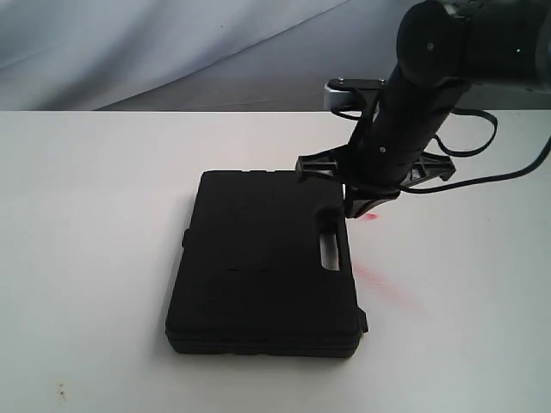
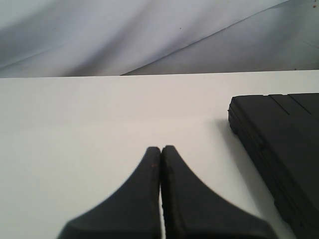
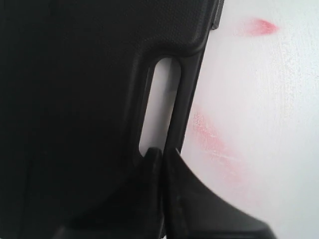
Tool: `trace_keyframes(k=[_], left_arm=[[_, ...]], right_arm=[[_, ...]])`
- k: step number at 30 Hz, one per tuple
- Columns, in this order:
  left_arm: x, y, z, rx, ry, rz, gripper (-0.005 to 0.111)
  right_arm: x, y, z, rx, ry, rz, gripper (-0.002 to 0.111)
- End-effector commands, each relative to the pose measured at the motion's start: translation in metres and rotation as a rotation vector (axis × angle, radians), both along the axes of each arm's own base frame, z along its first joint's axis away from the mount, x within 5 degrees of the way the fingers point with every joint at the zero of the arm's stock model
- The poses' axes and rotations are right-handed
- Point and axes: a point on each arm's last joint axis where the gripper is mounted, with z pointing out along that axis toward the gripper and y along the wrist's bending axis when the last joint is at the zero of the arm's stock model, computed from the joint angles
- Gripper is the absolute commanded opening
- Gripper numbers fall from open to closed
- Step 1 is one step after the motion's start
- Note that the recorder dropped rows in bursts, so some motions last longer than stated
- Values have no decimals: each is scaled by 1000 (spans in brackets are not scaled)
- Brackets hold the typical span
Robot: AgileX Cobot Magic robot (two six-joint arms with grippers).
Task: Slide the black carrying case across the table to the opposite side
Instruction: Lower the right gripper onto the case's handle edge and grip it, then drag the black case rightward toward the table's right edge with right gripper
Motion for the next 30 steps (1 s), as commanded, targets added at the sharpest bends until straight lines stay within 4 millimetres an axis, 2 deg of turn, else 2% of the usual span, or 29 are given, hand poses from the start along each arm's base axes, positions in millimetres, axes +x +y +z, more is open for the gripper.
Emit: trace_keyframes(k=[1, 5, 12, 15, 30], left_arm=[[0, 0, -1, -9, 1, 1, 0], [0, 0, -1, -9, 1, 1, 0], [0, 0, -1, -9, 1, 1, 0], [0, 0, -1, -9, 1, 1, 0], [0, 0, -1, -9, 1, 1, 0]], right_arm=[[5, 4, -7, 0, -17, -7, 0], [6, 5, -15, -7, 3, -9, 3], [11, 8, -33, -18, 24, -31, 36], [14, 10, -38, -8, 11, -40, 43], [20, 11, -73, -70, 47, -45, 44]])
